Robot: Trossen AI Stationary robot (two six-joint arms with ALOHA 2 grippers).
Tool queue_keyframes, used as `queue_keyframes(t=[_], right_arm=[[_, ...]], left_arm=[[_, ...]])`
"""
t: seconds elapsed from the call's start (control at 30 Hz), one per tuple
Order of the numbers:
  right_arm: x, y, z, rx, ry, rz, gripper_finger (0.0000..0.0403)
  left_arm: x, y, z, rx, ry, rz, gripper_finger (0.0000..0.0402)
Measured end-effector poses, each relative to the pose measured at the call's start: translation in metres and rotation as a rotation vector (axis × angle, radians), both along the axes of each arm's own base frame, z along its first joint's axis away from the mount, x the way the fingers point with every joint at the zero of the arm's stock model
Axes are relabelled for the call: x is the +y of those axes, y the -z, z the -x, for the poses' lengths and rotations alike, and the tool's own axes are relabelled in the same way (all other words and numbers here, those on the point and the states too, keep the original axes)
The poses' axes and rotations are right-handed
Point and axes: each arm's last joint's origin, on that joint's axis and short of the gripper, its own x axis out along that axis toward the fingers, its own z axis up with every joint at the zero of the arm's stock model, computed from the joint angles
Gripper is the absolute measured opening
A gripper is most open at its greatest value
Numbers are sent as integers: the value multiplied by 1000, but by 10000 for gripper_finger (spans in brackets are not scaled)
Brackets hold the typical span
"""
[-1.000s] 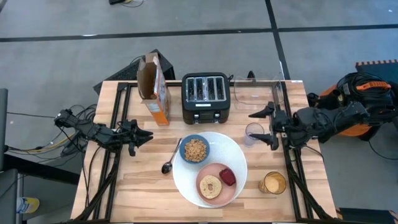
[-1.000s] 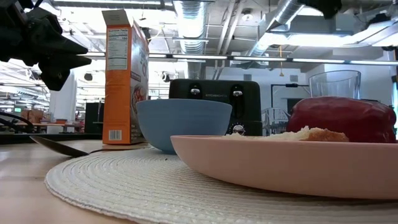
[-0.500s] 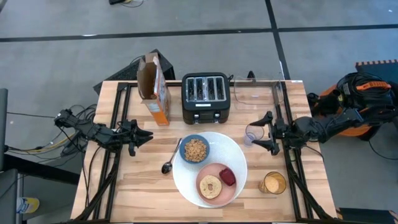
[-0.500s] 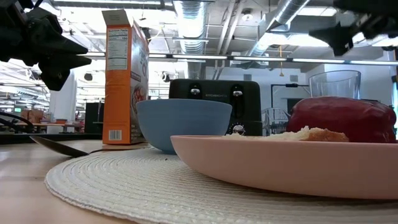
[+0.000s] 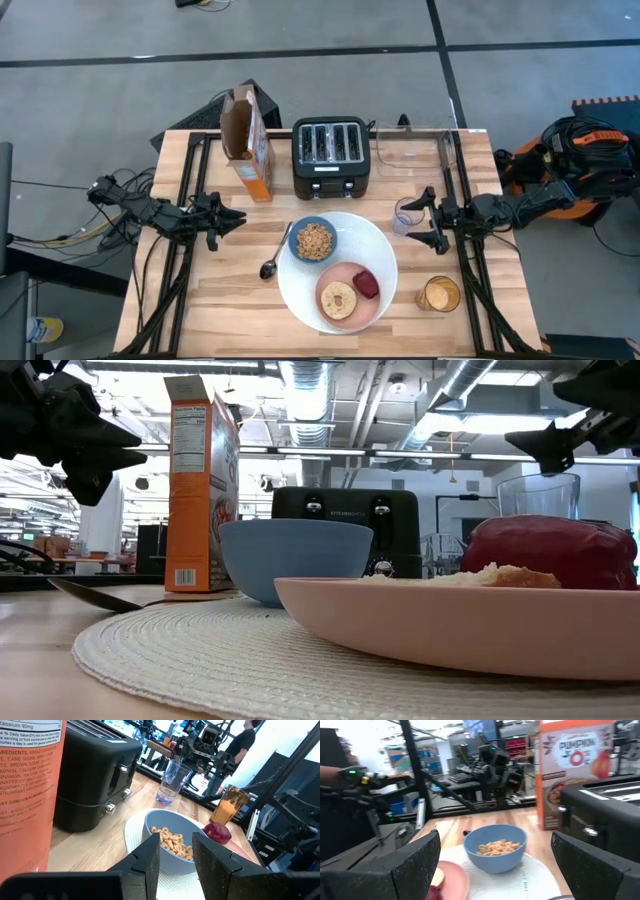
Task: Arrange a breakfast setting
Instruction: Return to Home Position
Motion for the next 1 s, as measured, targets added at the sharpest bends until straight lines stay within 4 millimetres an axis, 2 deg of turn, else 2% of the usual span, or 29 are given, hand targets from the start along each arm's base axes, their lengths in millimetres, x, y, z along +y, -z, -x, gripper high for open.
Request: queue_keyframes(t=[0.17, 0.37, 0.67, 0.83, 1.0], right_arm=[[1, 2, 2, -25, -42, 26, 397], [1, 15, 1, -41, -53, 30, 397], [2, 18, 1, -22, -68, 53, 397], [2, 20, 1, -5, -66, 60, 397], [2, 19, 1, -11, -66, 56, 397]], left_arm=[[0, 0, 0, -1, 0, 0, 100], [-1, -2, -2, -54, -1, 24, 100], [3, -2, -4, -92, -43, 39, 100], [4, -2, -6, -207, -63, 87, 100], [5, -2, -6, -213, -67, 79, 100]])
